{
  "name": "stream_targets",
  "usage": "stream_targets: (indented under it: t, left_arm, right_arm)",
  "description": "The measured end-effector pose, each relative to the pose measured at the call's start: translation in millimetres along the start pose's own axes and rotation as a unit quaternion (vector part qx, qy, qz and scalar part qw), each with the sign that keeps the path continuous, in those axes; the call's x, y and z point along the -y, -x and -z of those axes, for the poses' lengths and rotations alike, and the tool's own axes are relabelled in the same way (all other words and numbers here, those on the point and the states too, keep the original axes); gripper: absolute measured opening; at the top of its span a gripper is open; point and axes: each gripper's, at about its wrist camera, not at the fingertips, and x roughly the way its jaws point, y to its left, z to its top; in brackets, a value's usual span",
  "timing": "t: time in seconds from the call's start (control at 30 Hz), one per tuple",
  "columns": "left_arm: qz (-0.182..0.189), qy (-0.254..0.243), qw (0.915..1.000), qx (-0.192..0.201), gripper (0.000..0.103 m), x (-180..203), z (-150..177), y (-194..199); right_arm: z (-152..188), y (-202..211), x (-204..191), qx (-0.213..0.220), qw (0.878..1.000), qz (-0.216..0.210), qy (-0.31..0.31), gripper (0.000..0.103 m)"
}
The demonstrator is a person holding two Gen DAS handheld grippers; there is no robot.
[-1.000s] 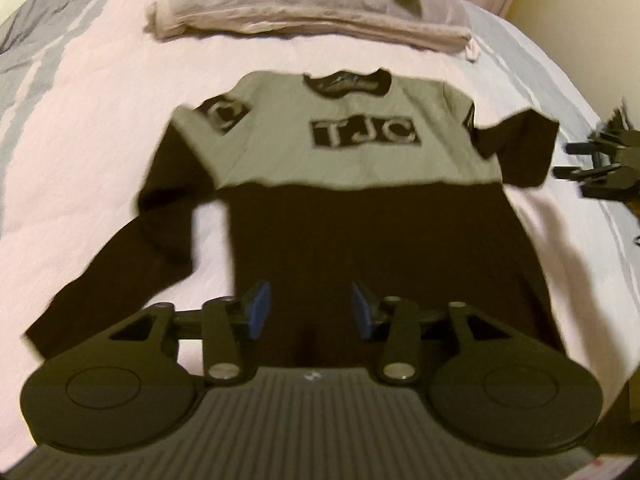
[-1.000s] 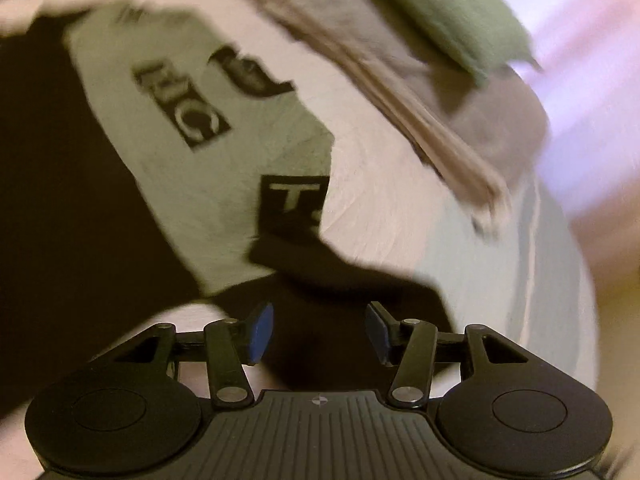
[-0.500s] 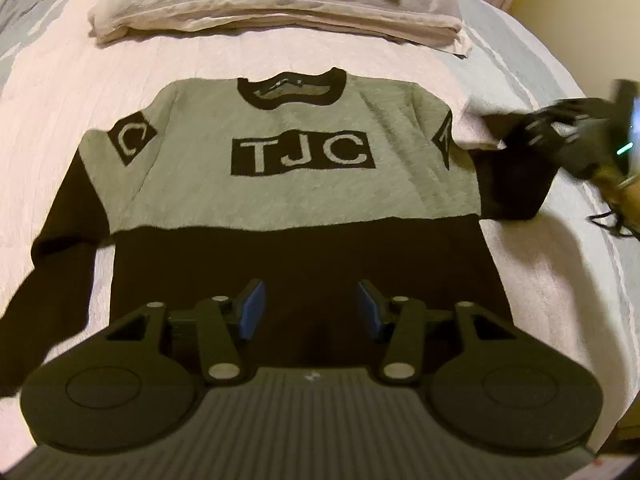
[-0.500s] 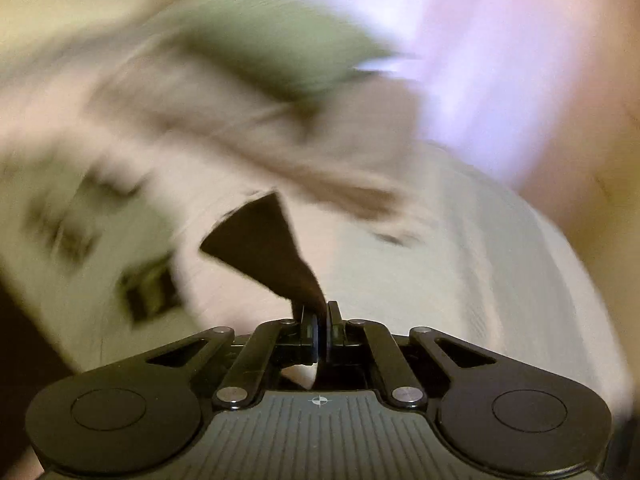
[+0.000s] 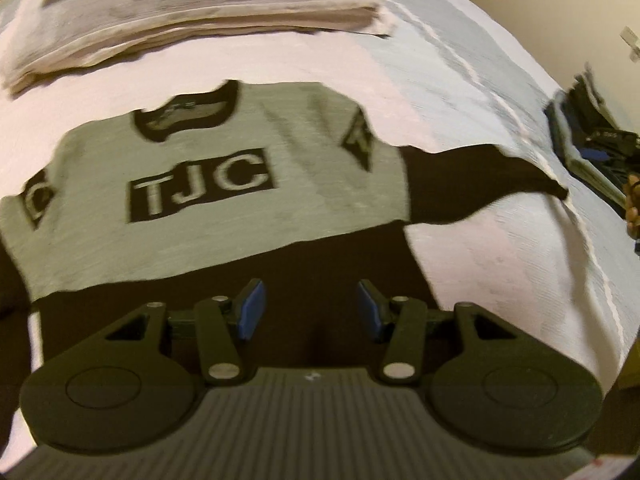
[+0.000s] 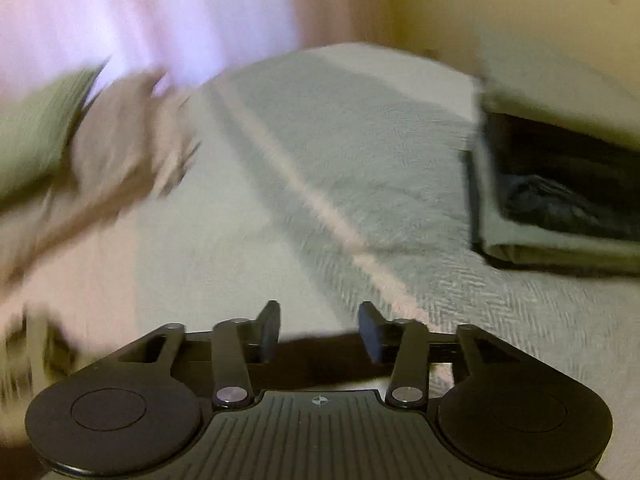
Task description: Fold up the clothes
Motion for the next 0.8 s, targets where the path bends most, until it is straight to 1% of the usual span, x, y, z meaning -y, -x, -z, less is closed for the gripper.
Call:
stream_targets:
  t: [0.03,0.1,0.13,0.17,0.2,0.3,0.37,0.47,0.53,0.57,0.6,0.63,0.67,0.77,0.8]
  left_arm:
    - [0.004,-0.006,1.0,-0.001,0.045,5,-1,-3]
    - [0.009,-0.015,0.9998,-0.004,0.045,12,-5,-8]
    - [0.011,-0.022,0.9997,-0.004,0.045,15,-7,-12]
    - [0.011,-0.03,0.9995,-0.003,0.046,18,-11,-15]
    - [0.009,-0.042,0.9991,0.001,0.048,21,-15,-19]
    - [0.001,-0.075,0.9971,0.013,0.053,29,-29,-33]
    - [0.0,-0.094,0.9954,0.017,0.053,34,-39,-46]
    - [0.002,-0.119,0.9928,0.016,0.053,43,-54,-65]
    - [0.006,-0.13,0.9914,0.015,0.053,50,-61,-75]
    - [0.009,-0.135,0.9907,0.014,0.053,53,-64,-79]
    - [0.011,-0.138,0.9902,0.013,0.053,56,-65,-81]
    - [0.013,-0.142,0.9897,0.012,0.053,60,-67,-82]
    - [0.016,-0.145,0.9893,0.011,0.053,63,-68,-83]
    - [0.02,-0.152,0.9881,0.009,0.053,70,-68,-82]
    - [0.02,-0.154,0.9878,0.008,0.053,72,-68,-81]
  right_arm:
    - [3,-3,-3,-0.017,0.999,-0.014,0.041,0.053]
    - [11,-13,-3,-0.056,0.991,-0.039,0.111,0.057]
    - [13,-18,0,-0.07,0.986,-0.035,0.146,0.057]
    - [14,-23,6,-0.08,0.983,-0.025,0.166,0.057]
    - [16,-28,11,-0.086,0.981,-0.022,0.172,0.057]
    - [18,-47,37,-0.093,0.983,-0.009,0.159,0.058]
    - [22,-57,49,-0.097,0.982,-0.021,0.161,0.058]
    - [26,-71,70,-0.1,0.982,-0.076,0.141,0.058]
    - [22,-80,84,-0.1,0.983,-0.122,0.093,0.057]
    - [21,-79,90,-0.097,0.984,-0.136,0.067,0.054]
    - [19,-76,94,-0.093,0.984,-0.144,0.05,0.037]
    - [18,-70,99,-0.089,0.984,-0.153,0.031,0.012]
    - [15,-62,101,-0.086,0.983,-0.159,0.018,0.006]
    - [5,-24,108,-0.077,0.978,-0.189,-0.044,0.005]
    - [-1,-10,107,-0.083,0.976,-0.193,-0.06,0.004]
